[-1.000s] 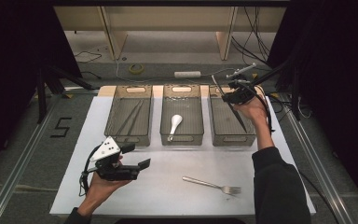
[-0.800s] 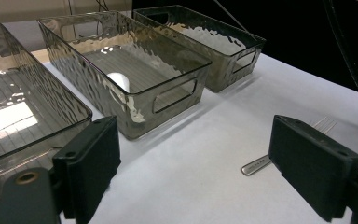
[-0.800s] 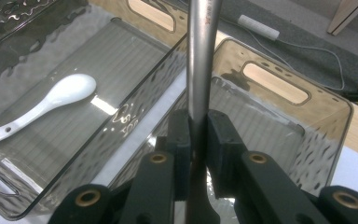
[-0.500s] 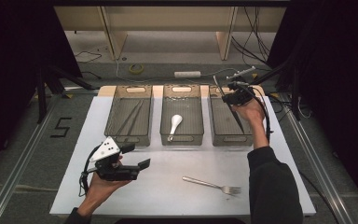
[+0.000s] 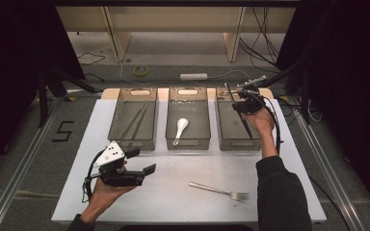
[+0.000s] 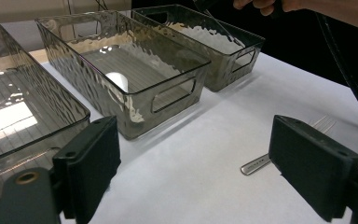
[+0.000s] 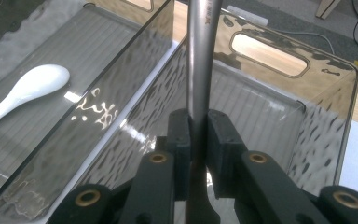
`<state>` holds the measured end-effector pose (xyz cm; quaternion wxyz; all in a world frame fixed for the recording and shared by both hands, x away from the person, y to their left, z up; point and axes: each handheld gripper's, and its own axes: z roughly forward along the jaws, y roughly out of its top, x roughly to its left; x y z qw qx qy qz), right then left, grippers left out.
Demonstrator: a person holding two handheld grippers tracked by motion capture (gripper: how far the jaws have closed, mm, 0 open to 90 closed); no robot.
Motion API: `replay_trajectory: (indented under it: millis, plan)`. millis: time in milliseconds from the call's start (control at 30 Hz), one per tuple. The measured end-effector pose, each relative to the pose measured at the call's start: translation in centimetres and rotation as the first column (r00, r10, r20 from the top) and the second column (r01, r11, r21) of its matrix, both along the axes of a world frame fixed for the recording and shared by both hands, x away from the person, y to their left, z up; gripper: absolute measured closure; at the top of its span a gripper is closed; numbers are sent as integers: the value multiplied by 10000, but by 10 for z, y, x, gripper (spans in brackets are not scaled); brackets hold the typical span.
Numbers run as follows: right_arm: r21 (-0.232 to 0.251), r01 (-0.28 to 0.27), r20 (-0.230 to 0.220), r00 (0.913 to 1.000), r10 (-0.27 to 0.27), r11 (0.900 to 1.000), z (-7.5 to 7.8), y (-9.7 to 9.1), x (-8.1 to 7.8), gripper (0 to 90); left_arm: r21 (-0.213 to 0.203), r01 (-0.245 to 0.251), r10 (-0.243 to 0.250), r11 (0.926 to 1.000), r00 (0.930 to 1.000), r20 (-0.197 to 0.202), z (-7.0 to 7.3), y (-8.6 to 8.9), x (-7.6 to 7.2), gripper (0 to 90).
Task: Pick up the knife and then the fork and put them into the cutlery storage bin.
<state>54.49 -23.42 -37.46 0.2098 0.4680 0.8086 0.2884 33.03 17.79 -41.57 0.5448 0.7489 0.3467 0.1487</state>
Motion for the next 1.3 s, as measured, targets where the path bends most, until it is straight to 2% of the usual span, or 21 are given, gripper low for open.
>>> replay_trajectory:
  millis: [400,533,600,633,700,833,900,967,1067,1133,1233,1300]
  plan:
    - [-67,93,-170,9998,-94,9999,-13,1,2,809,10,22,-22,10000,10000,10,0,0,0,160]
    - [-7,318,-352,9989,-318,9995,-18,1,2,804,1,22,-22,10000,10000,14,0,-1,0,160]
    - [-155,395,-408,9984,-401,9991,-20,1,3,791,18,29,-29,10000,10000,12,0,-1,0,160]
    - [-140,388,-433,9983,-394,9991,-21,1,3,767,13,30,-30,10000,10000,3,0,-1,0,160]
    - [237,549,-235,9982,-544,9982,-17,0,3,675,2,30,-30,10000,10000,-13,0,-1,0,160]
    - [507,529,39,9986,-532,9973,-5,1,1,597,5,34,-34,10000,10000,-2,0,-1,0,160]
    - [608,440,102,9990,-447,9972,-1,2,-1,571,-13,28,-28,10000,10000,-12,0,-1,0,160]
    - [609,285,57,9996,-289,9977,0,3,-3,497,-11,24,-24,10000,10000,-11,0,-1,0,160]
    - [639,-131,-118,9998,139,9979,2,5,-8,434,13,31,-31,10000,10000,-7,0,0,0,160]
    - [664,-402,-63,9992,407,9970,5,5,-12,398,11,21,-21,10000,10000,-23,0,0,0,160]
    - [775,-852,16,9963,854,9933,13,6,-21,375,-20,-17,17,10000,10000,-28,0,0,1,160]
    - [1012,-1112,78,9938,1110,9886,19,7,-29,364,-19,-21,21,10000,10000,-35,-1,0,1,160]
